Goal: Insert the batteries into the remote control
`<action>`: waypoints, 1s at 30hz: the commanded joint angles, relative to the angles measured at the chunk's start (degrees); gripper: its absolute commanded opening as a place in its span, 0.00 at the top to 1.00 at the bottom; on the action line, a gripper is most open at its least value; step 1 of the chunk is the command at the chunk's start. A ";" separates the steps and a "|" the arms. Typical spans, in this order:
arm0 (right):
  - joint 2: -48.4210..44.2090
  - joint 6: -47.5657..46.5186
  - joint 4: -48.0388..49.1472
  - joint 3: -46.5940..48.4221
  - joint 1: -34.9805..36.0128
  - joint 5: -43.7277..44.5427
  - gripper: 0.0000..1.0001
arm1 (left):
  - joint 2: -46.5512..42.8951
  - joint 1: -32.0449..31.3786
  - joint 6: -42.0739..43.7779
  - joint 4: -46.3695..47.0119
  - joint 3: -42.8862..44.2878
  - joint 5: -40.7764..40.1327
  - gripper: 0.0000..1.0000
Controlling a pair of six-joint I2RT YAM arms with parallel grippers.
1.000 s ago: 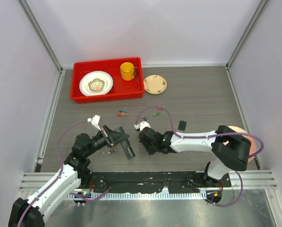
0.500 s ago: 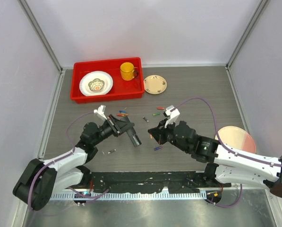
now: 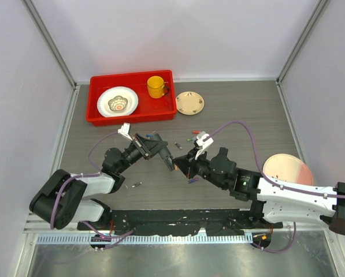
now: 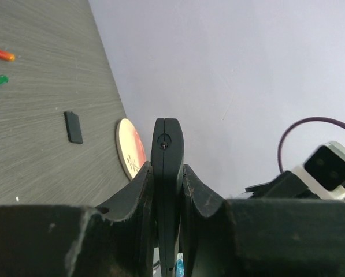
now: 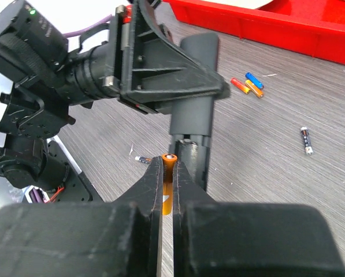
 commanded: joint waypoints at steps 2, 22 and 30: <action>3.28 -4.90 5.06 4.44 2.02 3.13 0.99 | 4.90 -0.32 -4.59 15.50 0.85 1.88 1.00; 11.02 -10.00 4.54 7.52 3.34 5.60 0.99 | 4.65 -0.32 -5.92 17.96 1.20 4.61 1.00; 11.37 -10.09 4.71 7.17 3.42 6.04 0.99 | 4.21 -0.49 -6.01 17.96 1.55 4.70 1.00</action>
